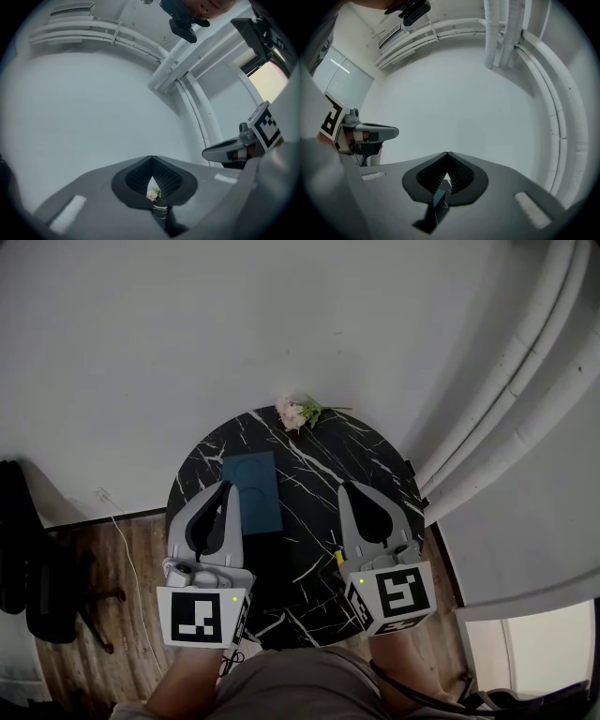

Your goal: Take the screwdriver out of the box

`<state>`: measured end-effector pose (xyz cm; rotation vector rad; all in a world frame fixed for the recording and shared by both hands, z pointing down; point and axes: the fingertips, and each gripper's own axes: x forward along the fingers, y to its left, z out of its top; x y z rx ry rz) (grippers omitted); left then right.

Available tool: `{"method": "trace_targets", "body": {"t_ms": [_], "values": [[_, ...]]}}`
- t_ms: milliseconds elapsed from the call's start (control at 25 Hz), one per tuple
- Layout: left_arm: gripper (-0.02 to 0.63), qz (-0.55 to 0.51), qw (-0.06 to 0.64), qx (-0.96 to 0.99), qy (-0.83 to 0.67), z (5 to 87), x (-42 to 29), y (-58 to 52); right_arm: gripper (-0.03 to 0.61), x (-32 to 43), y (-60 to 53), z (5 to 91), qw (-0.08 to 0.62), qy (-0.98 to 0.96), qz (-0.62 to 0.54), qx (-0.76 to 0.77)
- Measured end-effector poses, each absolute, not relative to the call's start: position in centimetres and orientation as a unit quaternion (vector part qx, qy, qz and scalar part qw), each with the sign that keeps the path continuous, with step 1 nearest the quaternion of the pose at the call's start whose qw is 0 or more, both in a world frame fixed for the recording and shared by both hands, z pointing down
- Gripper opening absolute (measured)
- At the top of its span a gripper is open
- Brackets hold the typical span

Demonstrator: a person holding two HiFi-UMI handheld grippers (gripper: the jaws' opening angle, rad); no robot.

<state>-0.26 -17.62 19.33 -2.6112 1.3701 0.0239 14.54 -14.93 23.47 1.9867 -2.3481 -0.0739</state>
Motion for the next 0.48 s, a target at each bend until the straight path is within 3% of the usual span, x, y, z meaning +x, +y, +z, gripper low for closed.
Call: {"method": "trace_targets", "body": {"t_ms": [480], "values": [[0.000,0.011,0.100,-0.884,0.456,18.96,0.26,-17.59,0.025,14.82,-14.67,23.01,0.032,-0.761,-0.028,0.647]]}}
